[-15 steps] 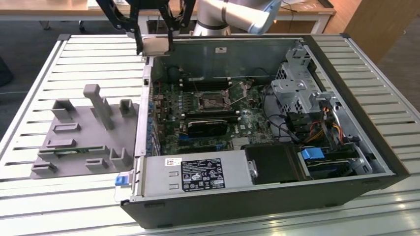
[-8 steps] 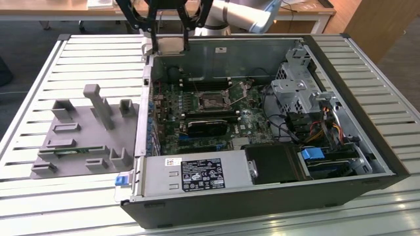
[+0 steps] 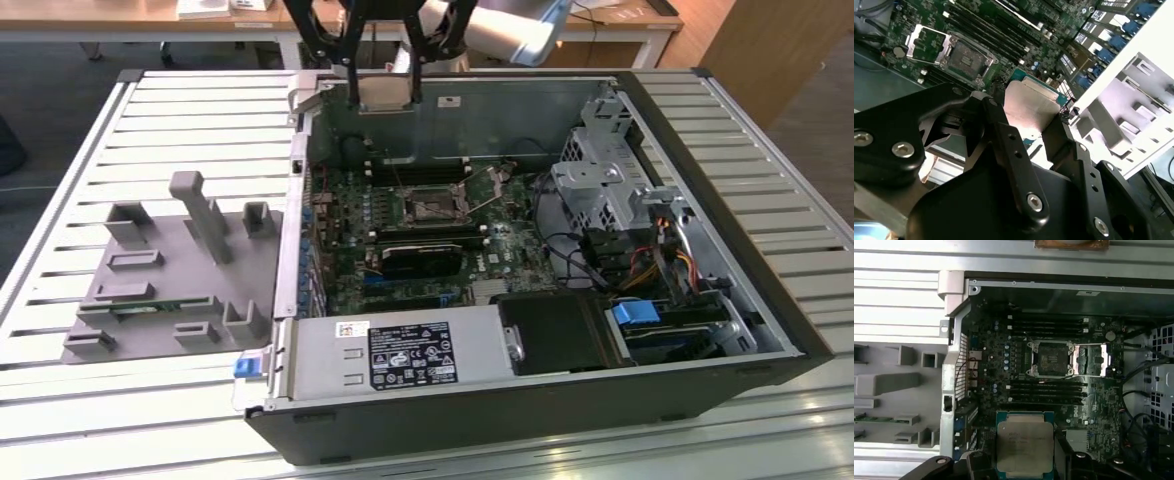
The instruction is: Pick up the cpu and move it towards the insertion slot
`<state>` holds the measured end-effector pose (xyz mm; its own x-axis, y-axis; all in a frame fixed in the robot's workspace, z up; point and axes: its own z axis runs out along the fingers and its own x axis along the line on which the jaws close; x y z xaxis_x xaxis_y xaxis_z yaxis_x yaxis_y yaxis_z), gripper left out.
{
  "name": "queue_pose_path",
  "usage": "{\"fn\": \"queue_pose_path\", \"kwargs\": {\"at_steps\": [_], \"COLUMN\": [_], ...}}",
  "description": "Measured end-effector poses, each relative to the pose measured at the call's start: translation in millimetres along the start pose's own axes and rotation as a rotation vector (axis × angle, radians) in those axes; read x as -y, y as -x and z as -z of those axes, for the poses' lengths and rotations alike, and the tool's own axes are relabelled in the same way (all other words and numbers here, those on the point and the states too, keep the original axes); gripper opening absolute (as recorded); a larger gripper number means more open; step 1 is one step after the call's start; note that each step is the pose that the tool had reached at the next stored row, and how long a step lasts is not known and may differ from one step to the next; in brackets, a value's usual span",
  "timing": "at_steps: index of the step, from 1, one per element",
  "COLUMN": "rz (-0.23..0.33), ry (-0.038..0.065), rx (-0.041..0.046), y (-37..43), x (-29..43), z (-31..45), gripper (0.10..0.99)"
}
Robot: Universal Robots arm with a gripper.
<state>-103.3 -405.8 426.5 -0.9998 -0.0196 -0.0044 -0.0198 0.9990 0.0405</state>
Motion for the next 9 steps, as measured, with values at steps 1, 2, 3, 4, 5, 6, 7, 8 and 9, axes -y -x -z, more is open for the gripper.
{"fn": "queue_pose_path", "kwargs": {"at_steps": [1,2,3,4,5,6,7,8,9], "rz": [0.000,0.000,0.000,0.000,0.000,0.000,0.000,0.000,0.000], "ry": [0.000,0.000,0.000,0.000,0.000,0.000,0.000,0.000,0.000], "rx": [-0.0004,-0.0011,-0.0018,-0.0026,-0.0037,-0.0047,-0.0056,-0.0064,-0.0072], "y": [3.2,6.0,8.6,11.3,14.0,17.0,19.7,22.3,24.8], "x": [-0.3,-0.8,-1.5,-2.4,-3.3,-4.4,-5.6,-6.9,-8.3], "z": [-0.6,-1.5,-2.6,-3.8,-5.1,-6.5,-7.9,-9.1,-10.3], "gripper": [0.541,0.541,0.541,0.541,0.541,0.541,0.541,0.541,0.541]}}
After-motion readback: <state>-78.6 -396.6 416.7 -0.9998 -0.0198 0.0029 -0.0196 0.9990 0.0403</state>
